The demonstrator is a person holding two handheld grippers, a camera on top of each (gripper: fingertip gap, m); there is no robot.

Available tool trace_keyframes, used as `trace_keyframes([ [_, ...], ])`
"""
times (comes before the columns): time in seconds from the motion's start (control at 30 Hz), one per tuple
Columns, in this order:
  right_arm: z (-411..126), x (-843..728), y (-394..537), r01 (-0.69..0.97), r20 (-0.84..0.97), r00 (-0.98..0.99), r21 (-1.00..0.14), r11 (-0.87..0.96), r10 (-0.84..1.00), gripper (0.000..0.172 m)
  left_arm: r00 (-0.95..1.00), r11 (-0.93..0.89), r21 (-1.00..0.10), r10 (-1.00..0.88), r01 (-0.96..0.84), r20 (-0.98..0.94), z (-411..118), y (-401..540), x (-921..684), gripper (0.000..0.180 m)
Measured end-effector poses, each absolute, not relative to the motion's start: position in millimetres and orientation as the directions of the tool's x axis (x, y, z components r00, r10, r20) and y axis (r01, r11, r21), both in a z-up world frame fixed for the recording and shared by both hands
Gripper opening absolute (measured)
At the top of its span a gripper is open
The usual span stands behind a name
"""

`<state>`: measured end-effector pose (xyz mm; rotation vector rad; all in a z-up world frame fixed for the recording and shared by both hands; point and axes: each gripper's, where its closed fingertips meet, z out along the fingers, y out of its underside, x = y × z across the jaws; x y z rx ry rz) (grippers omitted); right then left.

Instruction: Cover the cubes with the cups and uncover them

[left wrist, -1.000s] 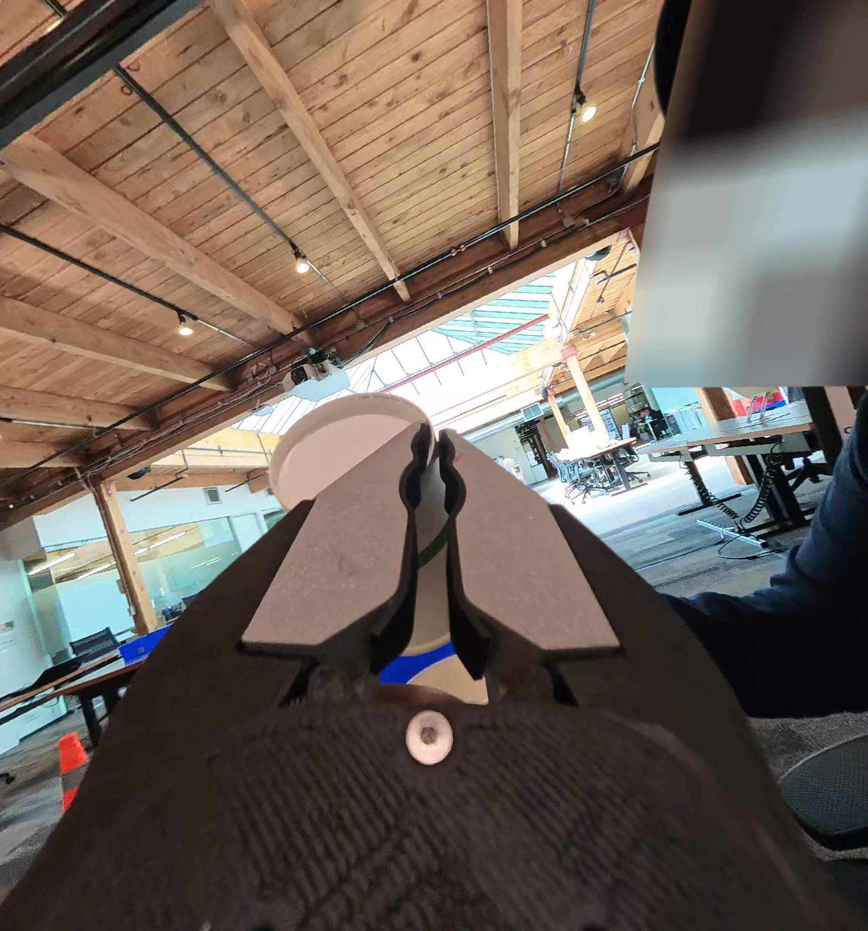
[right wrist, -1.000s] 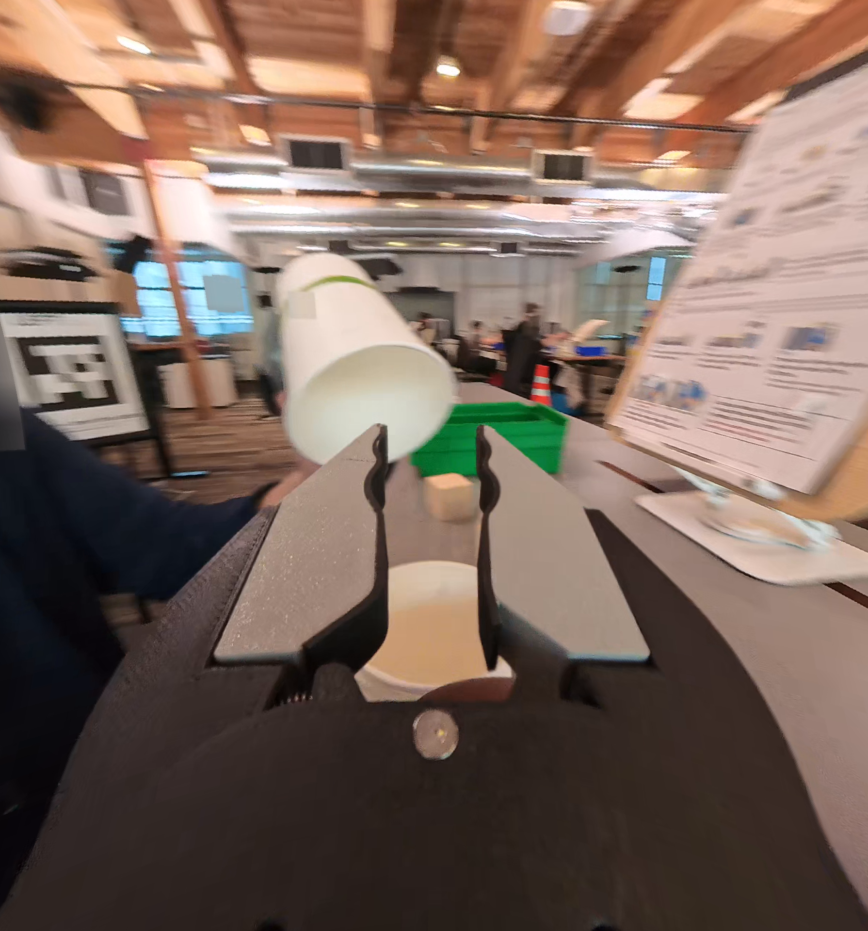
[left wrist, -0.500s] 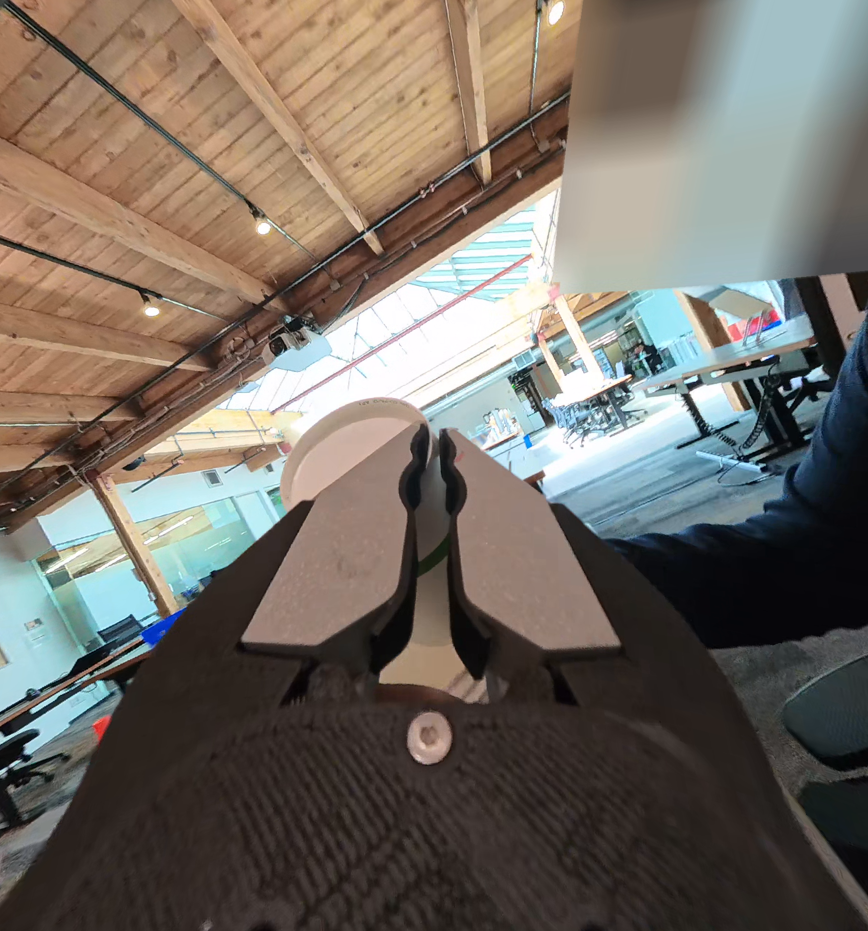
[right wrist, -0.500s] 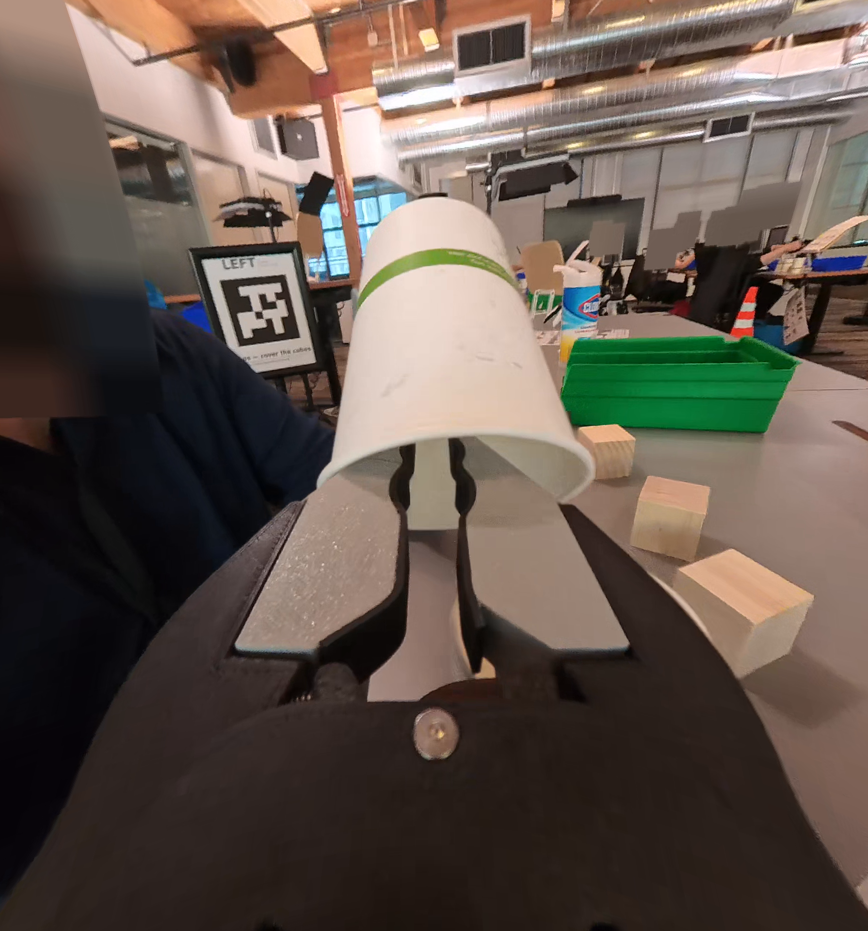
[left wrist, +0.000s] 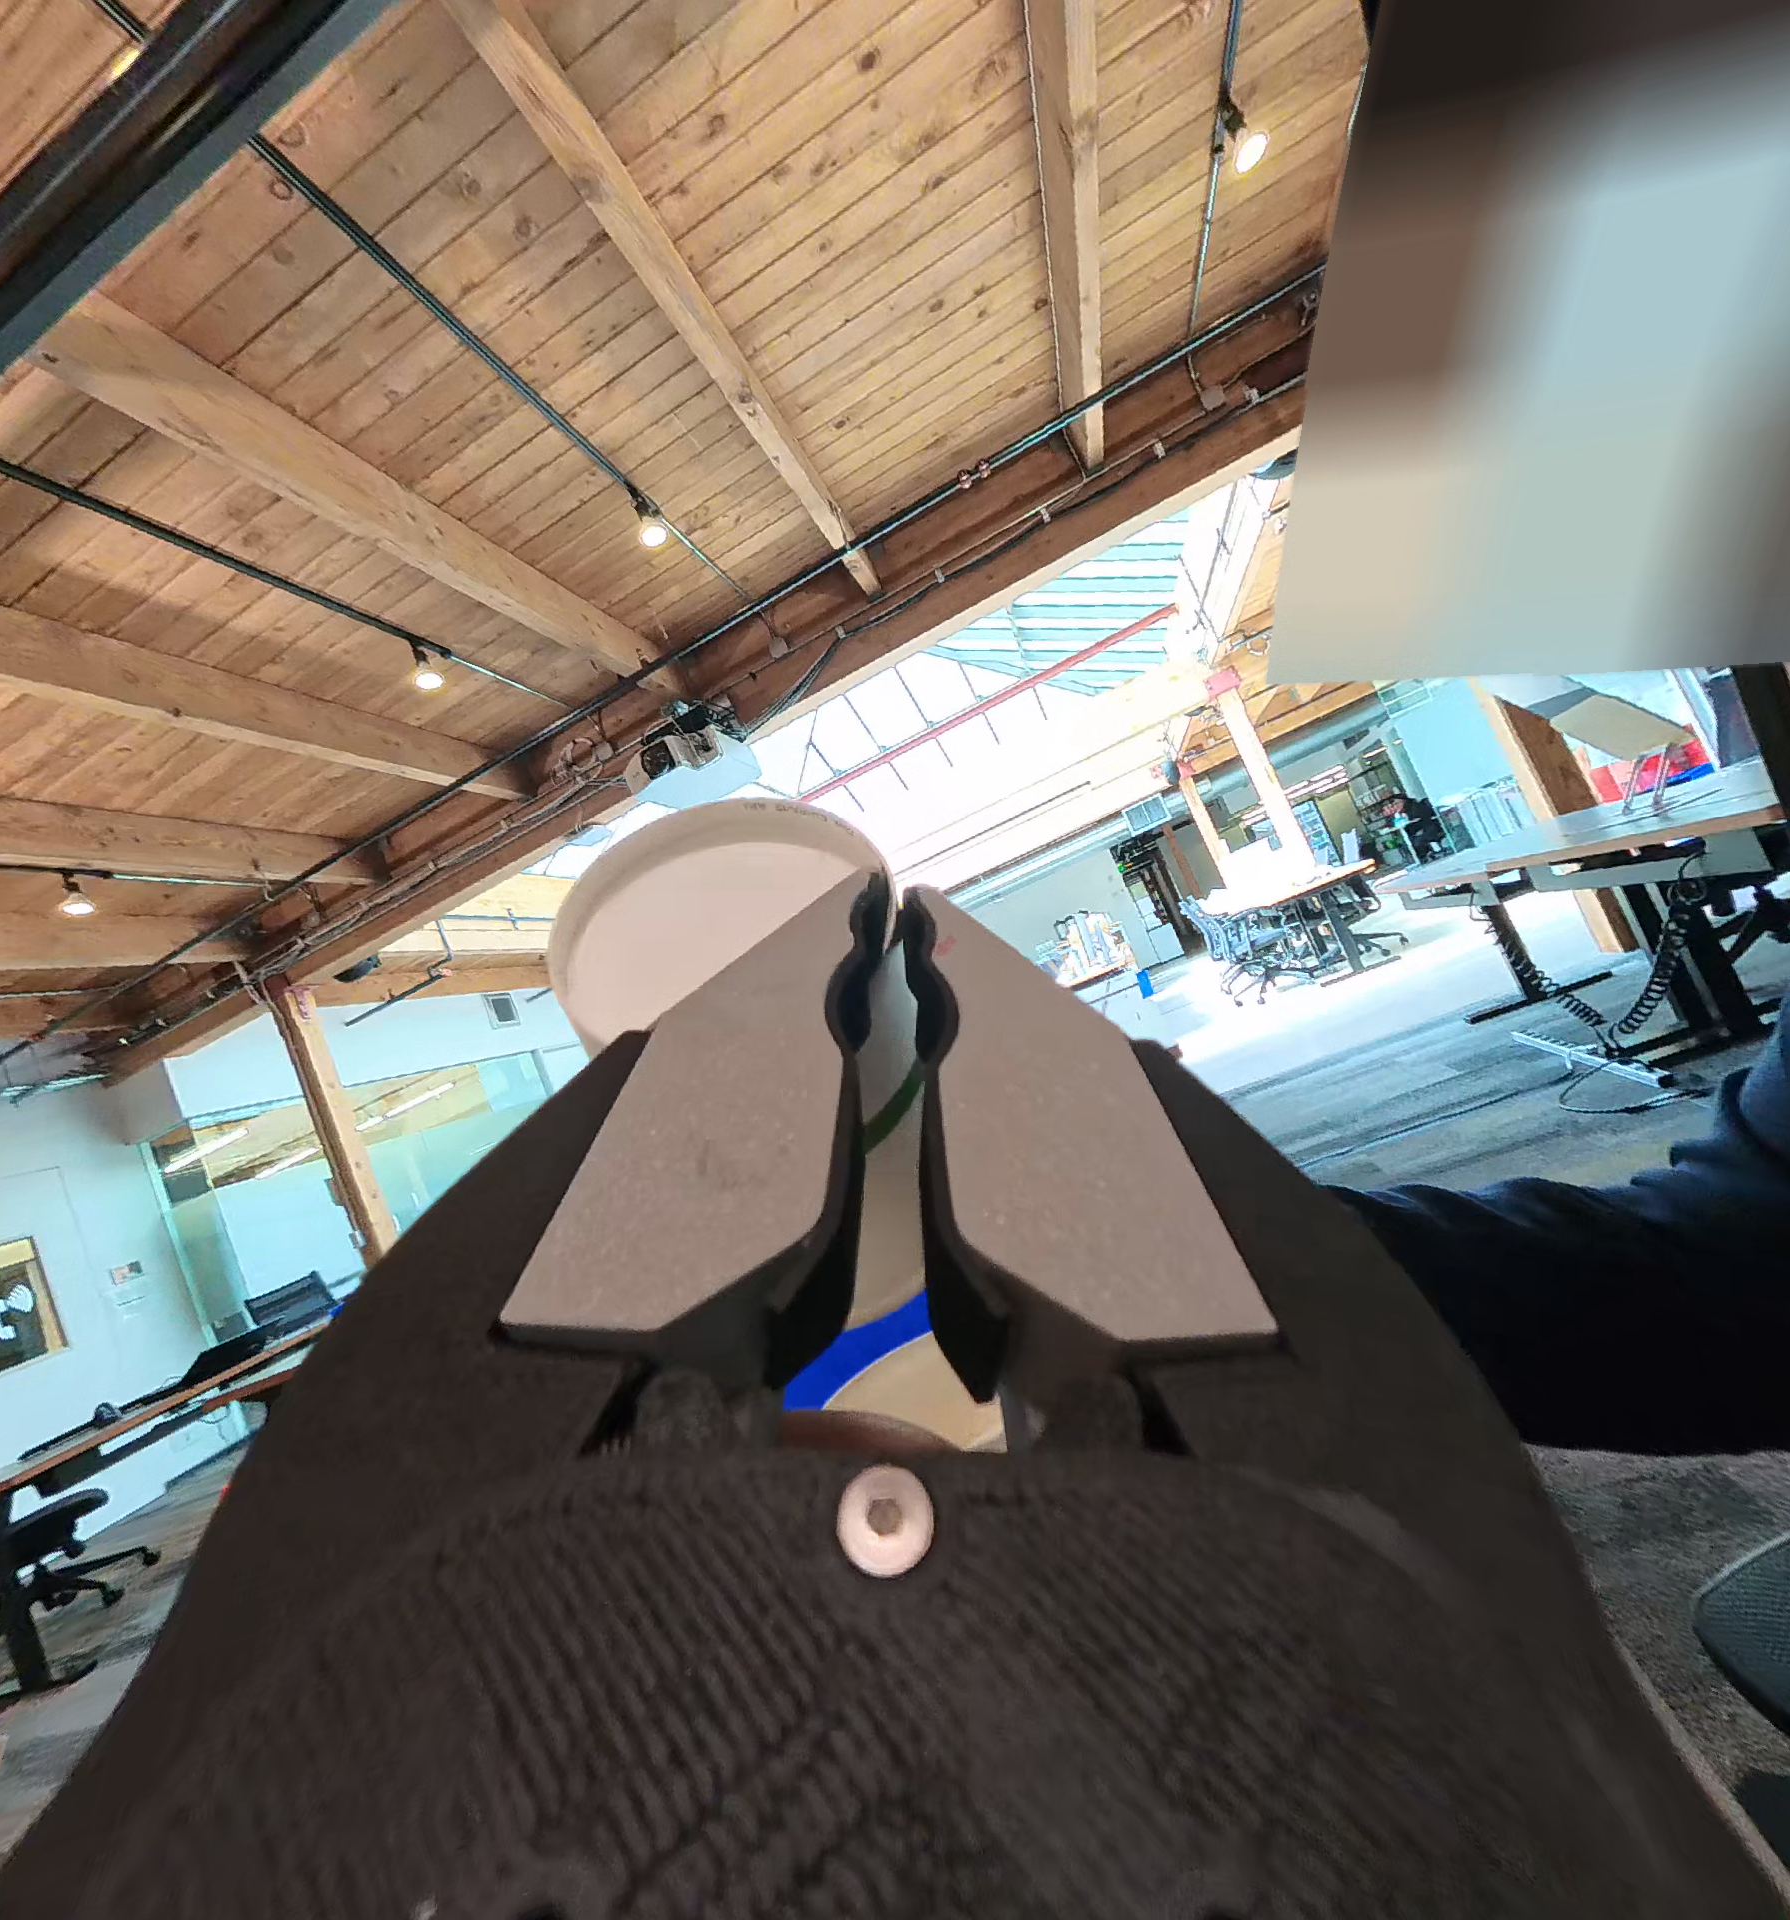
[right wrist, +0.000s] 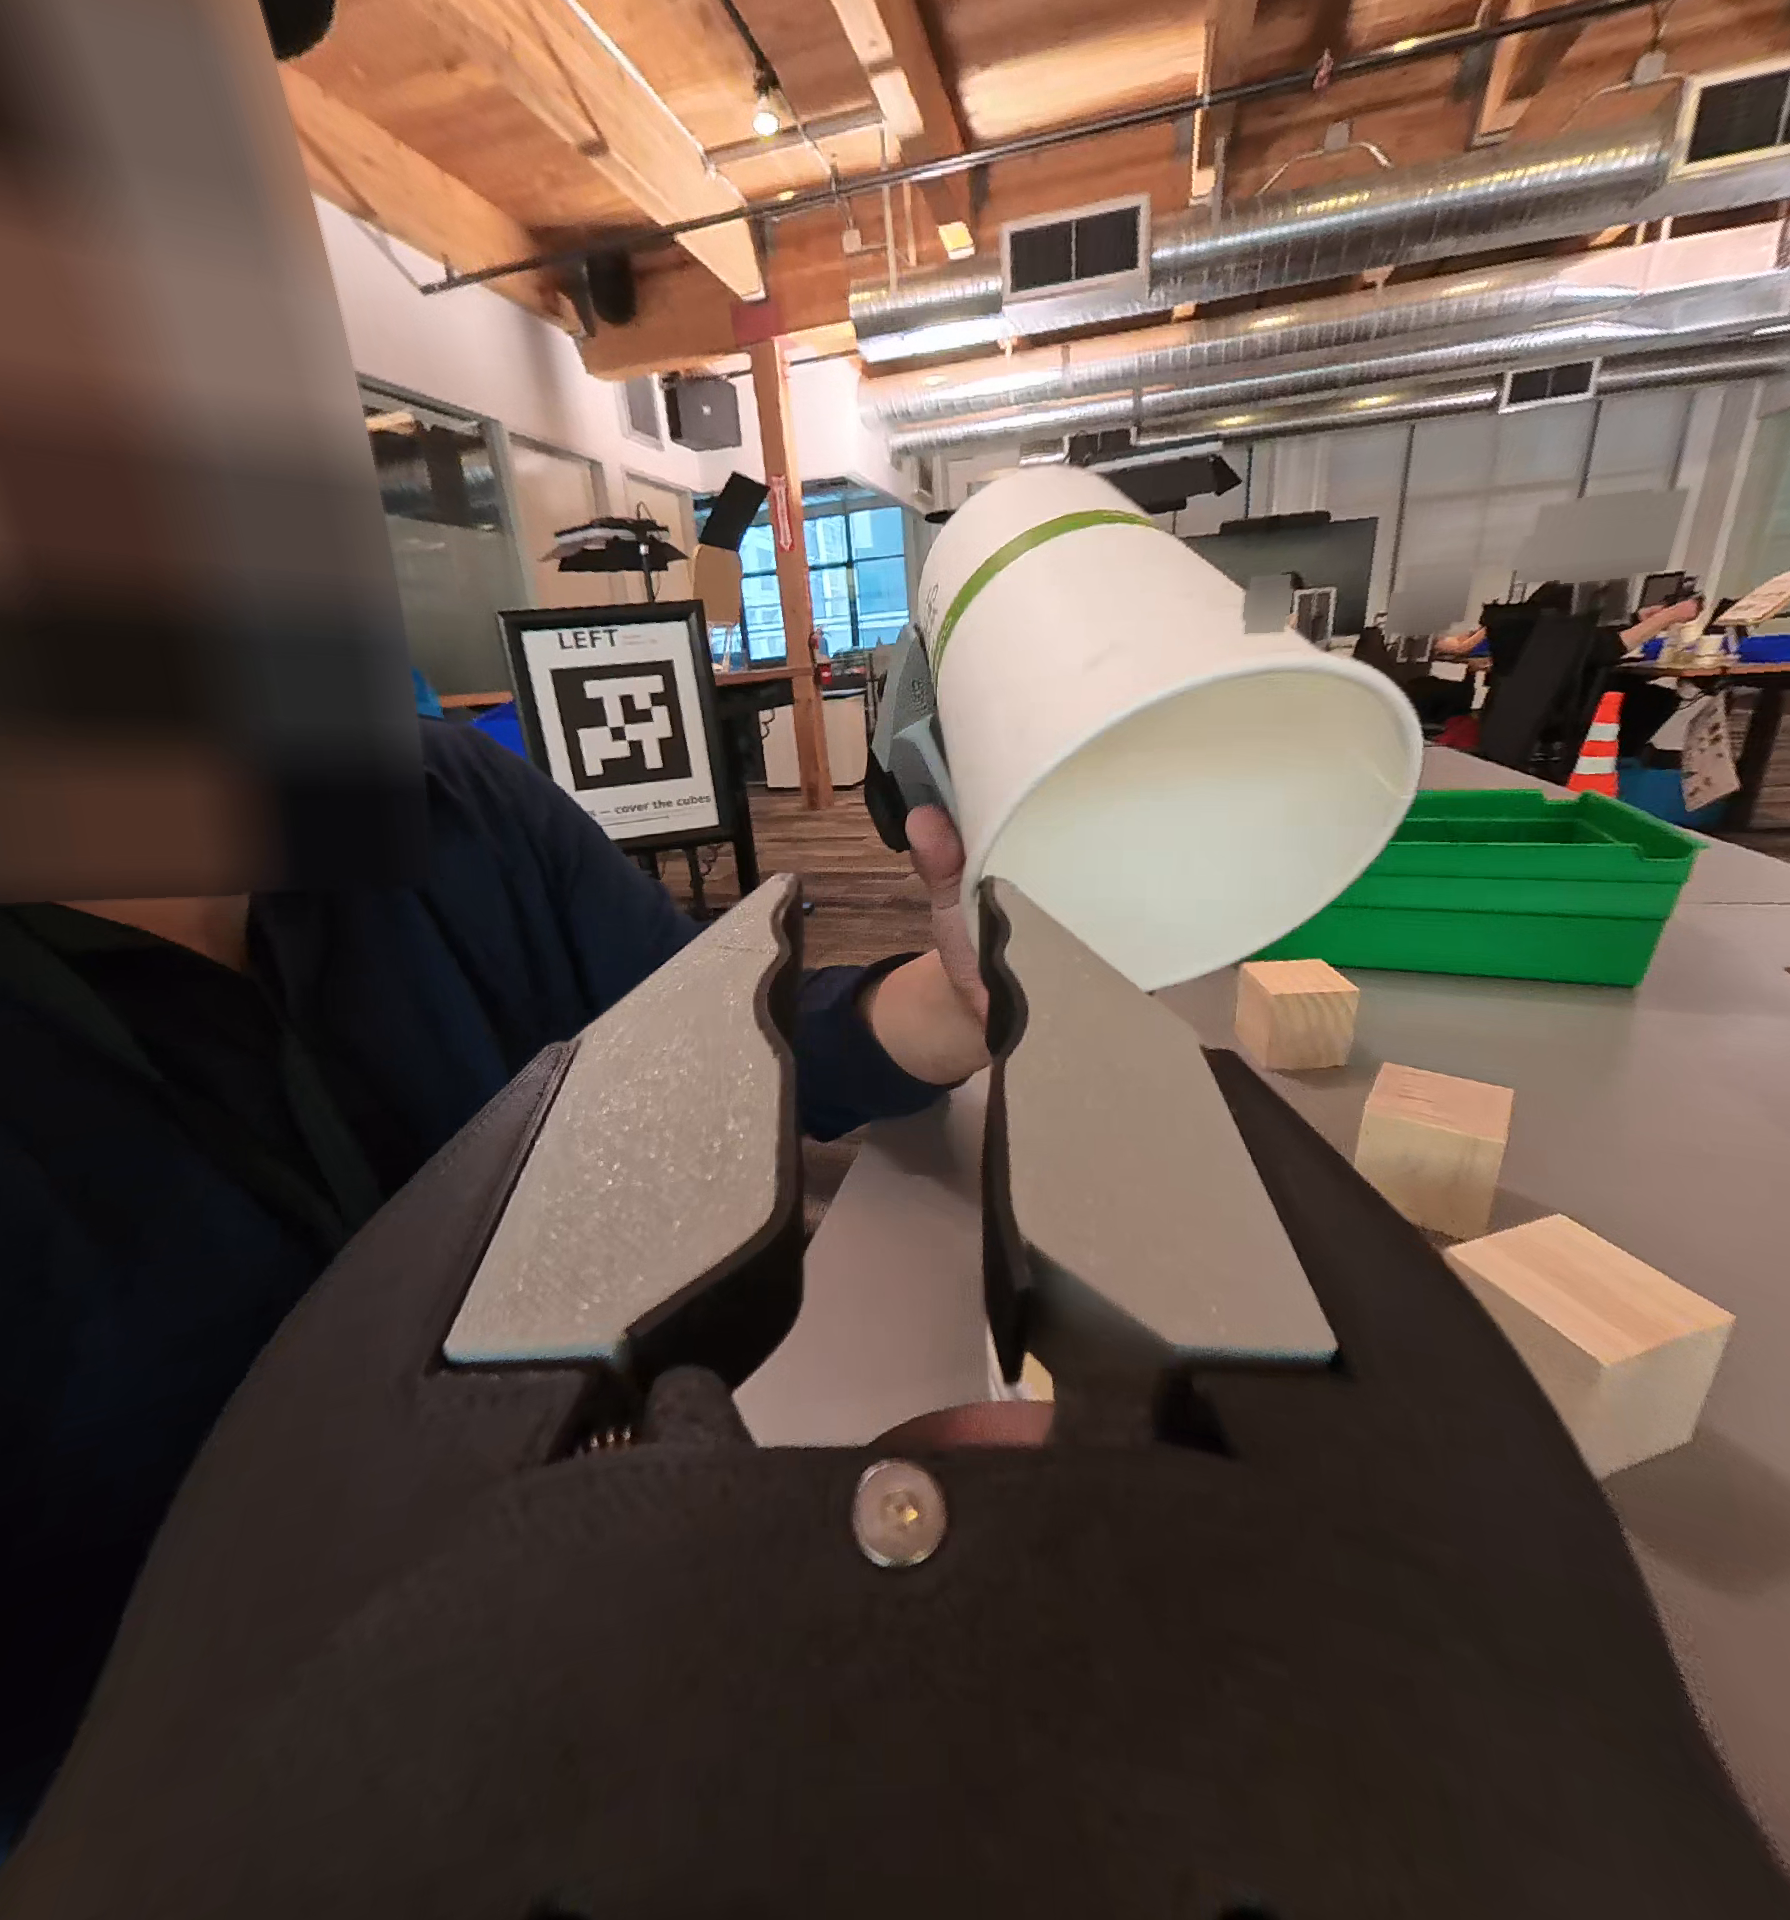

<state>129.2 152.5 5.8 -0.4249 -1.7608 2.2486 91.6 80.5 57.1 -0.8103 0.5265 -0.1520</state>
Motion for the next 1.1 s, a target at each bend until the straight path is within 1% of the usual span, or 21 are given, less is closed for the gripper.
trace_keyframes([
  [0.13,-3,119,147,-0.032,-0.047,-0.904,-0.984,-0.176,0.424,0.024,0.846,0.665,-0.743,-0.353,-0.074,-0.400,51,84,98,0.001],
  [0.2,-4,118,145,-0.032,-0.045,-0.907,-0.984,-0.176,0.419,0.016,0.833,0.644,-0.758,-0.362,-0.100,-0.418,44,91,105,0.001],
  [0.23,-4,117,146,-0.039,-0.040,-0.903,-0.984,-0.174,0.427,0.006,0.829,0.636,-0.765,-0.371,-0.102,-0.419,41,94,108,0.002],
  [0.27,-4,115,148,-0.047,-0.033,-0.896,-0.985,-0.169,0.442,0.008,0.830,0.633,-0.768,-0.375,-0.096,-0.413,39,95,110,0.001],
  [0.3,-3,113,151,-0.050,-0.031,-0.890,-0.985,-0.165,0.455,0.007,0.838,0.627,-0.773,-0.368,-0.096,-0.402,39,97,108,0.001],
  [0.33,-1,113,155,-0.057,-0.028,-0.888,-0.984,-0.170,0.460,0.004,0.855,0.618,-0.779,-0.343,-0.106,-0.389,39,100,103,0.001],
  [0.37,4,114,159,-0.077,-0.022,-0.885,-0.978,-0.192,0.465,0.000,0.874,0.605,-0.786,-0.306,-0.128,-0.378,38,104,96,0.001],
  [0.43,18,112,172,-0.146,-0.004,-0.852,-0.958,-0.245,0.524,0.000,0.902,0.567,-0.808,-0.251,-0.158,-0.352,35,113,84,0.003],
  [0.5,27,102,197,-0.217,-0.010,-0.756,-0.940,-0.264,0.654,0.000,0.921,0.538,-0.833,-0.249,-0.125,-0.299,34,118,75,0.006],
  [0.57,32,91,227,-0.287,-0.012,-0.603,-0.929,-0.231,0.798,0.000,0.942,0.492,-0.866,-0.238,-0.093,-0.236,29,126,63,0.007],
  [0.63,35,89,248,-0.336,-0.001,-0.487,-0.923,-0.189,0.873,0.000,0.962,0.438,-0.895,-0.198,-0.086,-0.189,23,137,50,0.006],
  [0.77,38,88,281,-0.405,0.059,-0.206,-0.914,-0.030,0.977,0.000,0.983,0.310,-0.946,-0.123,-0.096,-0.140,1,156,29,0.005],
  [0.87,36,87,283,-0.394,0.171,-0.083,-0.911,0.125,0.982,0.000,0.990,0.163,-0.978,-0.028,-0.133,-0.139,-24,172,10,0.005],
  [0.97,28,82,273,-0.342,0.259,-0.084,-0.915,0.217,0.962,0.000,0.989,-0.080,-0.987,0.038,-0.138,-0.141,-65,186,-9,0.009],
  [1.03,24,81,270,-0.313,0.299,-0.095,-0.914,0.256,0.950,0.000,0.989,-0.171,-0.975,0.031,-0.141,-0.148,-84,191,-13,0.013],
  [1.1,22,83,269,-0.314,0.322,-0.110,-0.909,0.275,0.940,0.000,0.989,-0.221,-0.966,0.022,-0.137,-0.145,-96,193,-14,0.016],
])
